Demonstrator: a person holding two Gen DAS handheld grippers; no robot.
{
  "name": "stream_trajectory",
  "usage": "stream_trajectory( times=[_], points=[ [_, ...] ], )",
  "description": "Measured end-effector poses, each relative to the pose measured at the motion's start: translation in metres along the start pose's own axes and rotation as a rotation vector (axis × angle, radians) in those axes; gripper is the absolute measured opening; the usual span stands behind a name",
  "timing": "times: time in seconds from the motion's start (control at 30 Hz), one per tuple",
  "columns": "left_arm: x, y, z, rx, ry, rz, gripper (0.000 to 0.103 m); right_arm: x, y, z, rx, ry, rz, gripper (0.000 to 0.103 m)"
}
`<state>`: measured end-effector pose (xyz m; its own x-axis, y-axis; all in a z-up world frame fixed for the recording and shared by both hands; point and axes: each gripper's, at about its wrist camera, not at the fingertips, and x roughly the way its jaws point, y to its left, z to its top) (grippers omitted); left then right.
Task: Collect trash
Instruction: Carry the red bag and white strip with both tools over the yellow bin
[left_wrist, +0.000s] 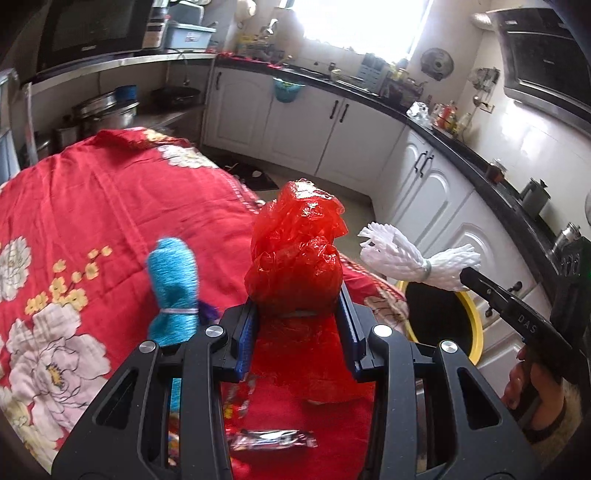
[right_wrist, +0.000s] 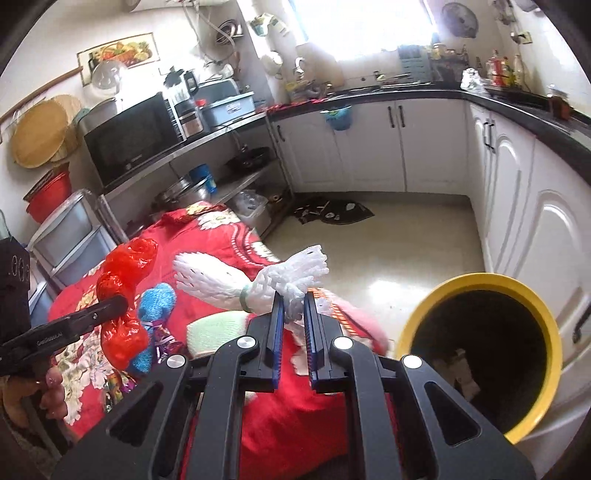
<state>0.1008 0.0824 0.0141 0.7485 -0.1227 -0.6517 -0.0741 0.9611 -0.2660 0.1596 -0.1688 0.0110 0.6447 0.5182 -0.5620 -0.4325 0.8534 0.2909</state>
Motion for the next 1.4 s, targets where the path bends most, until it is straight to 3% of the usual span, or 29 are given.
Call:
stream_trajectory(
  times=[0.77,1.4],
  points=[
    [0.026,-0.095,0.015,0.141,-0.006,-0.127,0.031,-0.066,-0.068,-0.013,0.086,-0.088,-0.205,0.01],
    [0.061,-0.174,0.015,0.233,0.02,-0.246,0.031,-0.099,-0.108,-0.033,0.096,-0.122,-0.443,0.011]
  ],
)
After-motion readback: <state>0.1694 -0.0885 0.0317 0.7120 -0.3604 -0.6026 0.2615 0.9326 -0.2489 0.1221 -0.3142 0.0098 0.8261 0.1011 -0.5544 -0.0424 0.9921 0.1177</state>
